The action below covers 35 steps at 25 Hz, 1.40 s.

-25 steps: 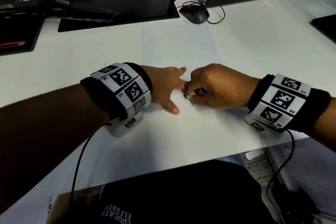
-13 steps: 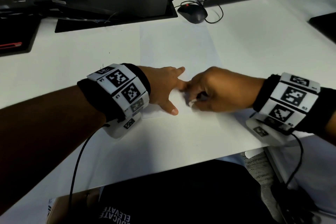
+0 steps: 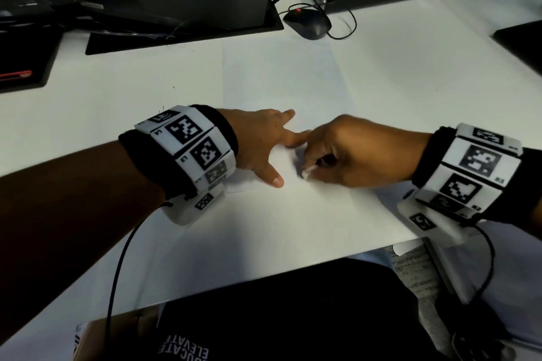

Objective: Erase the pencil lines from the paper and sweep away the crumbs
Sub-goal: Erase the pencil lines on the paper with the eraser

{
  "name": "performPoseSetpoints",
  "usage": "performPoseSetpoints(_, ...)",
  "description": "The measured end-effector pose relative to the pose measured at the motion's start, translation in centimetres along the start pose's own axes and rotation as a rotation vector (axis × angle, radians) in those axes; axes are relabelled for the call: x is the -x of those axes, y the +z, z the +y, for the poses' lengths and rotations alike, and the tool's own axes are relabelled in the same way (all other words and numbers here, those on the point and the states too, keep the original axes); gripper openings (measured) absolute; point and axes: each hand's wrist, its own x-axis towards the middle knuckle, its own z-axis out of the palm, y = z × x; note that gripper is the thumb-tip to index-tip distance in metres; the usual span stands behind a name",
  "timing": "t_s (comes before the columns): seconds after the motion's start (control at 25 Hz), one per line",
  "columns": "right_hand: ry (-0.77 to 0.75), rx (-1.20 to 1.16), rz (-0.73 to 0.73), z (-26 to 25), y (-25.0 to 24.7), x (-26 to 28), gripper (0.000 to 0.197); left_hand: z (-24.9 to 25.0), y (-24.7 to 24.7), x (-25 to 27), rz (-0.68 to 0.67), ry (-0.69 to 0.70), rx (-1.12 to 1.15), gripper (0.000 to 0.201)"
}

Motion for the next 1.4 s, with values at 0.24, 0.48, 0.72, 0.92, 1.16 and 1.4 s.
performPoseSetpoints(0.24, 0.183, 0.087, 0.108, 1.4, -0.6, 0.1, 0.008, 0.6, -0.3, 0.0, 0.096, 0.002, 0.061, 0.087)
performPoseSetpoints(0.48, -0.005, 0.162, 0.018, -1.5, 1.2, -0.6, 0.013, 0.7, -0.5, -0.5, 0.062, 0.04, -0.01, 0.063)
performPoseSetpoints(0.72, 0.022, 0.126, 0.074, -0.7, 0.8, -0.7, 0.011, 0.8, -0.3, -0.6, 0.059, 0.03, -0.044, 0.068)
performPoseSetpoints(0.92, 0.04, 0.076, 0.074, 0.4, -0.5, -0.6, 0.015, 0.7, -0.4, -0.4, 0.03, 0.019, -0.02, 0.08)
performPoseSetpoints(1.16, 0.01, 0.023, 0.003, 0.3, -0.2, -0.1, 0.015, 0.7, -0.5, -0.3, 0.014, 0.005, -0.018, 0.082)
performPoseSetpoints(1.4, -0.015, 0.034, -0.044, -0.2, 0.0, 0.2, 0.015, 0.6, -0.4, -0.3, 0.008, 0.01, -0.019, 0.085)
